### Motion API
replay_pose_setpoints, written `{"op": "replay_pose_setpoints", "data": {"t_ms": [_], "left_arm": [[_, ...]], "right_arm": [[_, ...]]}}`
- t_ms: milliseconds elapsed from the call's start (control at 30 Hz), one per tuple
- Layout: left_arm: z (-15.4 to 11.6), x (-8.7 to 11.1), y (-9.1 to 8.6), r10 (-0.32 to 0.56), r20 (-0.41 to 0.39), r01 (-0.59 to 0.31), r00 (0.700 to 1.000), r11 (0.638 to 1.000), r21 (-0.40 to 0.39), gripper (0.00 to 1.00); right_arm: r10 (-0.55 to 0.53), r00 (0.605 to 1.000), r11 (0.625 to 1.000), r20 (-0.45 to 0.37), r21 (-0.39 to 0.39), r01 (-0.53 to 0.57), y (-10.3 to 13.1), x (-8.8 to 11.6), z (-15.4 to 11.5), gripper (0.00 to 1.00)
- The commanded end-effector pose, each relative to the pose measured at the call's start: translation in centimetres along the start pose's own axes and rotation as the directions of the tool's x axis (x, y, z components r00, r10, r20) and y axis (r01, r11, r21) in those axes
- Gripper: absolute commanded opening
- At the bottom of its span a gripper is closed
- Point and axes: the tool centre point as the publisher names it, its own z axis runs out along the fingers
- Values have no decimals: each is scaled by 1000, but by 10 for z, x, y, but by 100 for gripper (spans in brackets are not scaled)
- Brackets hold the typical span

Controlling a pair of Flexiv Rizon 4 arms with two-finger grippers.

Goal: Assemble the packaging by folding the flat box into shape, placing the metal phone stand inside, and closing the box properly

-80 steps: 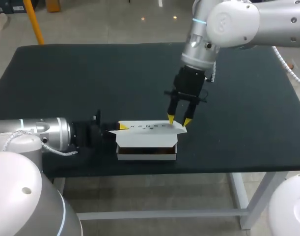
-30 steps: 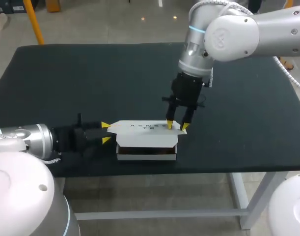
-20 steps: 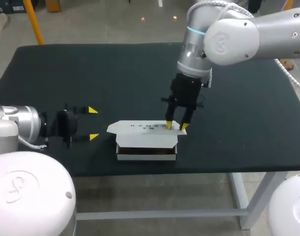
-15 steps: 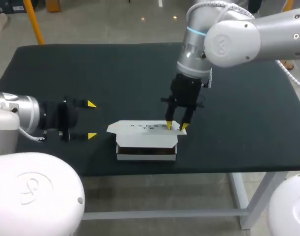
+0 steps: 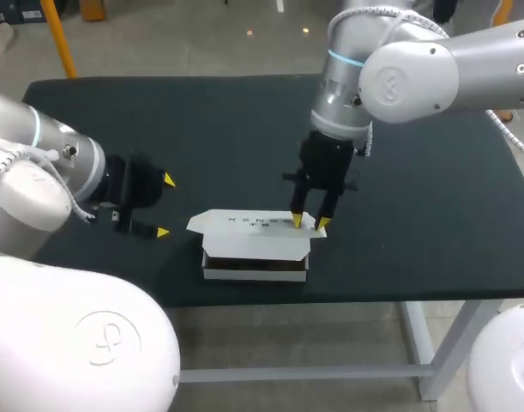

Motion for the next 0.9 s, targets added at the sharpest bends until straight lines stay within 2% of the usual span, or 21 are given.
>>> {"op": "replay_pose_setpoints", "data": {"t_ms": [33, 133, 167, 200, 233, 667, 700, 767, 800, 833, 867, 900], "left_arm": [[-2, -17, -8, -127, -189, 129, 974, 992, -3, 100], [-2, -28, -14, -279, -264, 269, 923, 960, -76, 100], [-5, -33, -16, -354, -339, 339, 872, 935, -105, 100], [-7, -36, -17, -421, -353, 401, 836, 907, -130, 100], [-7, -36, -20, -520, -271, 478, 810, 853, -208, 100], [-7, -36, -20, -520, -271, 478, 810, 853, -208, 100], [1, -42, -22, -605, -276, 559, 746, 796, -234, 100], [12, -48, -24, -750, -238, 685, 618, 661, -305, 100], [15, -50, -25, -795, -238, 726, 558, 606, -324, 100], [18, -51, -25, -852, -199, 779, 484, 523, -346, 100], [21, -50, -26, -878, -203, 801, 433, 478, -360, 100], [23, -48, -27, -916, -137, 833, 377, 399, -382, 100]], "right_arm": [[3, 1000, 1000, 0, -8, -3, -2, -1, 1, 44], [6, 1000, 1000, 1, -10, -6, -2, -2, 1, 44], [7, 1000, 1000, 2, -13, -7, -2, -2, 1, 44], [8, 1000, 1000, 1, -14, -8, -2, -2, 1, 44], [9, 1000, 1000, 1, -15, -9, -2, -2, 1, 44], [28, 1000, 999, -2, -45, -28, -3, -6, 1, 42], [28, 1000, 999, -1, -46, -28, -4, -6, 1, 42], [30, 1000, 998, 0, -50, -30, -4, -6, 2, 42], [30, 1000, 998, 0, -51, -30, -4, -6, 3, 42], [31, 1000, 998, 0, -53, -30, -3, -5, 3, 42], [32, 1000, 998, 2, -55, -31, -3, -5, 4, 42], [32, 999, 998, 3, -56, -31, -3, -4, 4, 42]]}}
